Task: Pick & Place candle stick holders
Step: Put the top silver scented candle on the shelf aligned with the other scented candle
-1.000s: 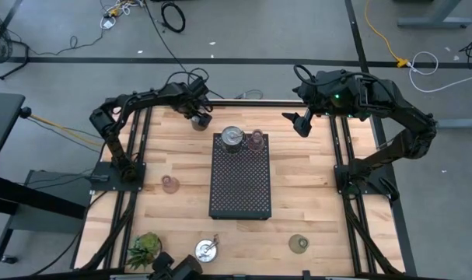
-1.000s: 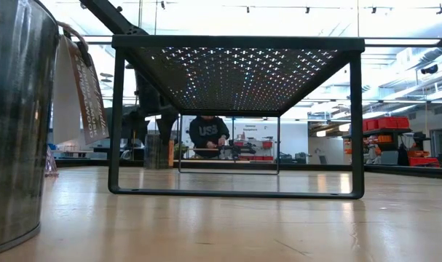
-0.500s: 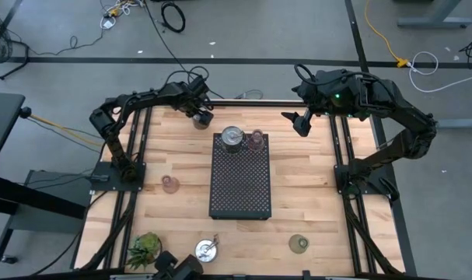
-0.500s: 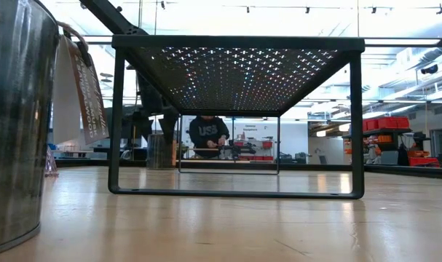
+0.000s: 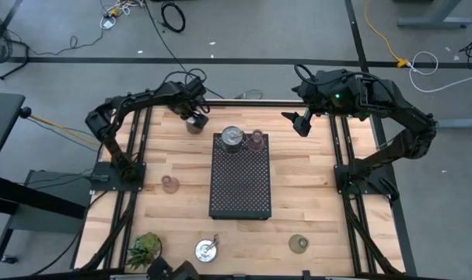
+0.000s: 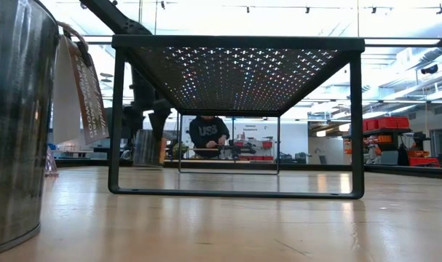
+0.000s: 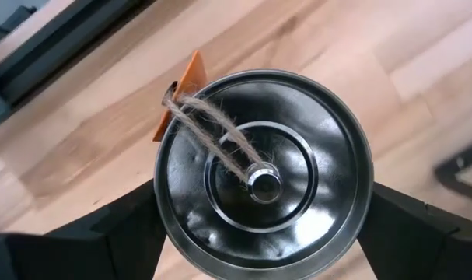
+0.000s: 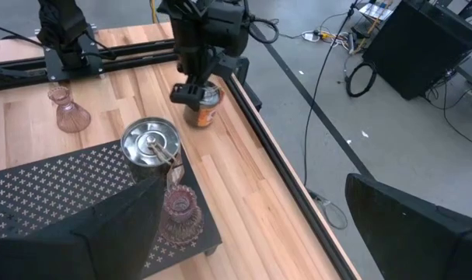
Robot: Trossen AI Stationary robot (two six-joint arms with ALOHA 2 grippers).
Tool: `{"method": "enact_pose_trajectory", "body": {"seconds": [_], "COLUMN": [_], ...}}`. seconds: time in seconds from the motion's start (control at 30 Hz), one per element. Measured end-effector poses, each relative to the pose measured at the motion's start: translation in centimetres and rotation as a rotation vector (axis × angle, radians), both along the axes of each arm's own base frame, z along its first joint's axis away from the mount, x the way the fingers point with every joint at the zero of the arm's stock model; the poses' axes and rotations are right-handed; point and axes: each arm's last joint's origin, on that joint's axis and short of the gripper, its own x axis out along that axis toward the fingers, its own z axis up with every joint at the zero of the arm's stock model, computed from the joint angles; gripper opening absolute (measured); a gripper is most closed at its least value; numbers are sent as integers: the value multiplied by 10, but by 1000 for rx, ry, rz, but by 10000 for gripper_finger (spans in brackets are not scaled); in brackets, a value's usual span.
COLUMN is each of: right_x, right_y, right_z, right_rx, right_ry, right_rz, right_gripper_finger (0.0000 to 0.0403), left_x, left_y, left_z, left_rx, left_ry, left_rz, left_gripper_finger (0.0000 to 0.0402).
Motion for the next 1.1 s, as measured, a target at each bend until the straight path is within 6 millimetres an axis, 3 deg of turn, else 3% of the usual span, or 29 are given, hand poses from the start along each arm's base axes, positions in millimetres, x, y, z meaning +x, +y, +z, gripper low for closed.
{"method": "enact_pose_trajectory", "body": {"seconds": [0.3,0.6,0.9,1.1], "right_x": [0,1,0,2], "right_y": [0,-2,-4,-4], "right_z": [1,2,3,5], "right_rx": [-17,-75,-181,-194], "right_ry": [2,11,48,31], "right_rz": [12,-8,-38,-20], "right_gripper_finger": [400,400,400,400], "left_x": [3,9,25,30], "left_y": [-29,-73,-130,-178], "left_z": [55,110,157,172], "left_rx": [17,-5,-49,-79], "left_ry": [-8,45,-92,-120], "left_rz": [-76,-150,-162,-143], "left_gripper_finger": [350,350,350,350]}}
